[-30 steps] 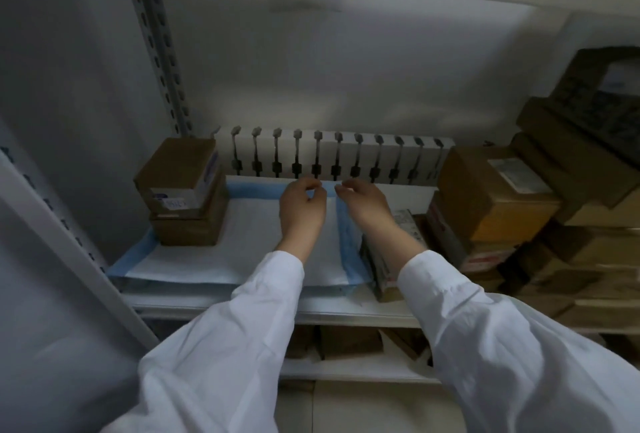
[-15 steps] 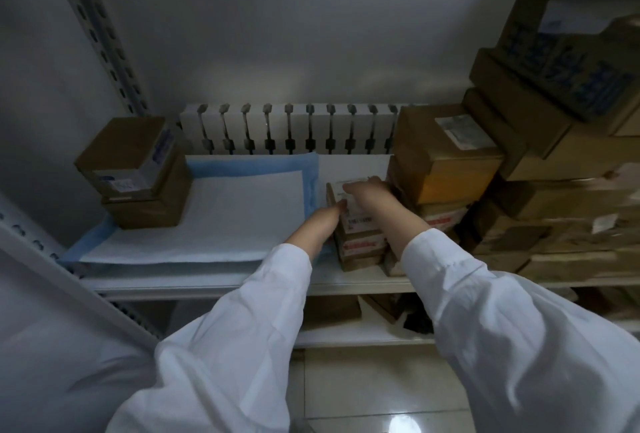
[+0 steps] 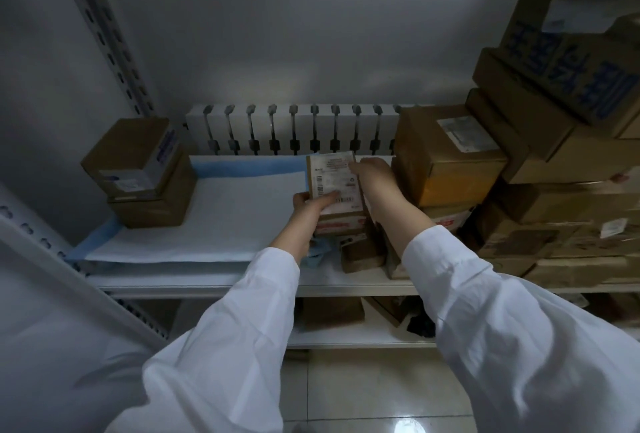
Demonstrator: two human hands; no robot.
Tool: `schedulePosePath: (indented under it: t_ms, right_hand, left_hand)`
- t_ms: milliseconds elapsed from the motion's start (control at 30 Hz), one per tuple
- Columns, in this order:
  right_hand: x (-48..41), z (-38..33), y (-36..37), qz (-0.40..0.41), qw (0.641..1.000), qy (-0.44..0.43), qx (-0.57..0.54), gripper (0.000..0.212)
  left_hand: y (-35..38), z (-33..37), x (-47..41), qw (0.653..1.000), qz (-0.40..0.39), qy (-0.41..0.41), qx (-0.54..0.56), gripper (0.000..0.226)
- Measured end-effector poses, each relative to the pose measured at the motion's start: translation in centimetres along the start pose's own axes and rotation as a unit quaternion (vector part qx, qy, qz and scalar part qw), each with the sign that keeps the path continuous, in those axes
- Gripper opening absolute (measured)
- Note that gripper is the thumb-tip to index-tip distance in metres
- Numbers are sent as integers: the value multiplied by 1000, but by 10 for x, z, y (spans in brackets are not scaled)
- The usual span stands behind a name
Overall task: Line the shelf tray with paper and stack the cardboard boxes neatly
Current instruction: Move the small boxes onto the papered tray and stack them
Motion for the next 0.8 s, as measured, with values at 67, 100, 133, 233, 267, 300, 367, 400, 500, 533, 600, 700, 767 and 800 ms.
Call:
schedulePosePath:
  t_ms: [67, 100, 133, 233, 267, 300, 367, 400, 500, 533, 600, 700, 767, 800]
  right_hand:
    - [-2, 8, -3, 9, 999, 5, -47, 33]
    - [-2, 13, -4, 18, 997, 16, -69, 33]
    - [-1, 19, -4, 28, 997, 28, -64, 32]
    - [-6, 45, -1, 12, 997, 40, 59, 33]
    - [-5, 51, 3, 0, 993, 39, 108, 34]
    - [-6, 58, 9, -10, 987, 48, 152, 33]
    - [-5, 66, 18, -16, 961, 54, 270, 36]
    - [-3, 67, 21, -14, 944, 44, 327, 40]
    - [-2, 82, 32, -42, 913, 51, 403, 63]
    - [1, 85, 33, -48, 901, 62, 426, 69]
    - [1, 94, 38, -49, 885, 61, 459, 72]
    - [4, 96, 39, -35, 884, 60, 462, 68]
    - [3, 96, 40, -24, 893, 101, 438, 68]
    - [1, 97, 40, -10, 899, 125, 419, 73]
  left_hand:
    - [-10, -1, -1, 999, -9, 4, 35, 62]
    - [-14, -3, -4, 997, -27, -1, 66, 64]
    - [-17, -3, -6, 994, -44, -9, 102, 64]
    - [-28, -6, -14, 986, -34, -15, 164, 57]
    - [-31, -7, -15, 986, -26, -15, 166, 55]
    - [-34, -8, -17, 987, -17, -14, 161, 49]
    - [-39, -8, -18, 988, -8, -10, 152, 32]
    - [-39, -9, -18, 988, -11, -10, 154, 26]
    - [-43, -9, -20, 987, -11, -8, 158, 23]
    - [-45, -8, -21, 987, -12, -9, 160, 22]
    - [-48, -9, -23, 986, -11, -13, 165, 23]
    - [-52, -10, -26, 984, -17, -21, 178, 30]
    - [-55, -11, -26, 983, -21, -21, 184, 33]
    - [-56, -11, -26, 982, -25, -18, 186, 32]
Point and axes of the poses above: each hand's wrist, its own x-axis away from the middle knuckle, its own y-axis out of the palm, z = x × y, the point moved 3 cm from there along -x, towards the middle knuckle, and after that the axes turned 9 degrees about -x, right-handed, at the moved point
